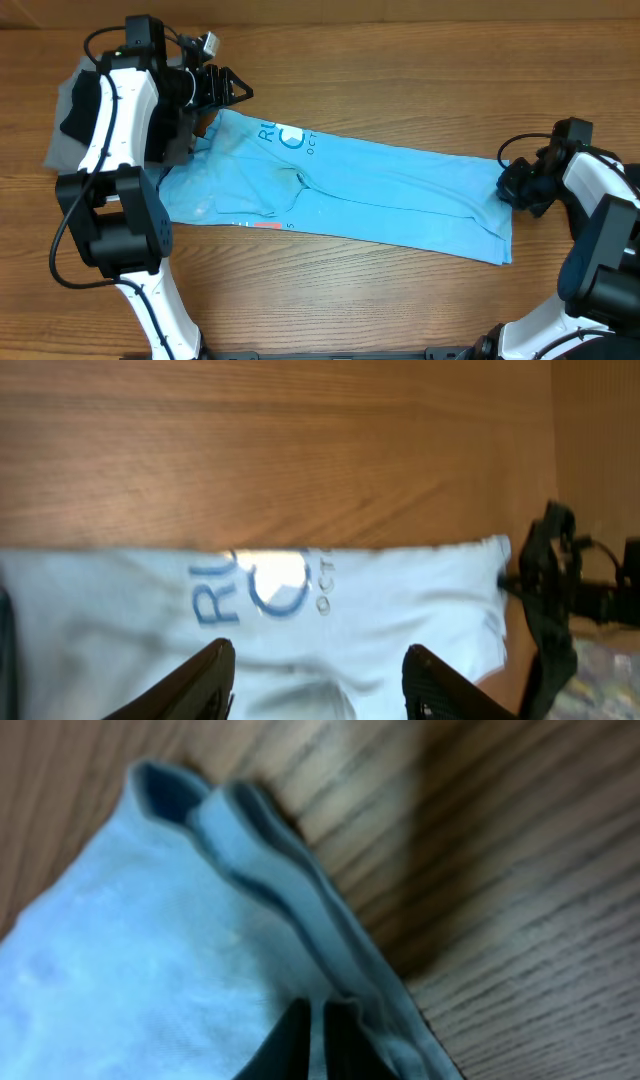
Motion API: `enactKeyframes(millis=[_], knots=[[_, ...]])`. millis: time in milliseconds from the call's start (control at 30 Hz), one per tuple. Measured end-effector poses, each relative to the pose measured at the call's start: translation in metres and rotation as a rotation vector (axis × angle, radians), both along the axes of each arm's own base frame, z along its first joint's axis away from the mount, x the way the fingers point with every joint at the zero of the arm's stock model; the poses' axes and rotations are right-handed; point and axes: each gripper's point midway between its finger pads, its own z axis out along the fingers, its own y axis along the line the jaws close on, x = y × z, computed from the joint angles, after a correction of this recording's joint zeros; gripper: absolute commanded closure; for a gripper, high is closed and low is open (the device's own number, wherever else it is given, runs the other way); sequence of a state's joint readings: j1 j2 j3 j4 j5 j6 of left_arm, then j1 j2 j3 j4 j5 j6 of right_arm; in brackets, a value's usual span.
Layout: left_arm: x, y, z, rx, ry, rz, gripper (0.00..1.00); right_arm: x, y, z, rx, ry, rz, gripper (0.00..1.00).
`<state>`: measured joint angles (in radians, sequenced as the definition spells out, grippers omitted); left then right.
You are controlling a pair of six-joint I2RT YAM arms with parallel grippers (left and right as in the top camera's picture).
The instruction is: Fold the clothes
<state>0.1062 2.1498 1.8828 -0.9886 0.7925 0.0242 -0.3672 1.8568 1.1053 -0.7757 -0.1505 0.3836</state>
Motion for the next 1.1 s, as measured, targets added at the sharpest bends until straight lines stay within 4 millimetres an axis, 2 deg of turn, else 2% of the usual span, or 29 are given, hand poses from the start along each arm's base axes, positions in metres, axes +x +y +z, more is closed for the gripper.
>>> enactKeyframes(millis=[100, 167, 267, 333, 467, 500, 533, 567, 600, 633, 733, 833, 1000, 1100], knots=[[-0.023, -0.002, 0.016, 0.041, 0.026, -0.039, 0.40, 0.004, -0.010, 0.001, -0.020, -0.018, -0.045, 0.96], [-0.038, 0.000, 0.028, 0.101, 0.029, -0.058, 0.40, 0.008, -0.028, 0.002, -0.040, -0.050, -0.096, 0.95], [-0.061, -0.007, 0.031, 0.215, 0.059, -0.113, 0.40, 0.012, -0.046, 0.004, 0.009, -0.106, -0.131, 0.83], [-0.069, -0.018, 0.017, 0.257, 0.079, -0.157, 0.39, 0.013, -0.039, 0.008, 0.074, -0.121, -0.098, 0.77], [-0.090, -0.035, -0.026, 0.306, 0.151, -0.220, 0.41, 0.011, -0.012, 0.022, 0.213, -0.133, -0.020, 0.77], [-0.095, -0.037, -0.038, 0.319, 0.168, -0.228, 0.45, 0.006, -0.004, 0.026, 0.246, -0.124, -0.010, 0.77], [-0.107, -0.039, -0.059, 0.342, 0.205, -0.240, 0.52, 0.004, 0.000, 0.030, 0.264, -0.119, -0.004, 0.77], [-0.111, -0.038, -0.068, 0.352, 0.226, -0.237, 0.62, -0.002, 0.006, 0.035, 0.291, -0.106, 0.002, 0.77], [-0.117, -0.033, -0.085, 0.383, 0.251, -0.219, 0.70, -0.005, 0.010, 0.038, 0.303, -0.099, 0.003, 0.77], [-0.120, -0.030, -0.091, 0.395, 0.268, -0.205, 0.75, -0.008, 0.012, 0.040, 0.312, -0.088, 0.005, 0.77], [-0.124, -0.010, -0.119, 0.491, 0.293, -0.142, 0.82, -0.019, 0.014, 0.040, 0.309, -0.035, 0.003, 0.76], [-0.135, 0.020, -0.140, 0.604, 0.356, -0.051, 0.85, -0.029, 0.007, 0.035, 0.258, 0.025, -0.011, 0.76], [-0.134, 0.052, -0.142, 0.637, 0.402, 0.066, 0.88, -0.030, -0.011, 0.025, 0.155, 0.041, -0.052, 0.75], [-0.135, 0.080, -0.142, 0.635, 0.441, 0.160, 0.90, -0.028, -0.018, 0.014, 0.109, 0.022, -0.070, 0.75]])
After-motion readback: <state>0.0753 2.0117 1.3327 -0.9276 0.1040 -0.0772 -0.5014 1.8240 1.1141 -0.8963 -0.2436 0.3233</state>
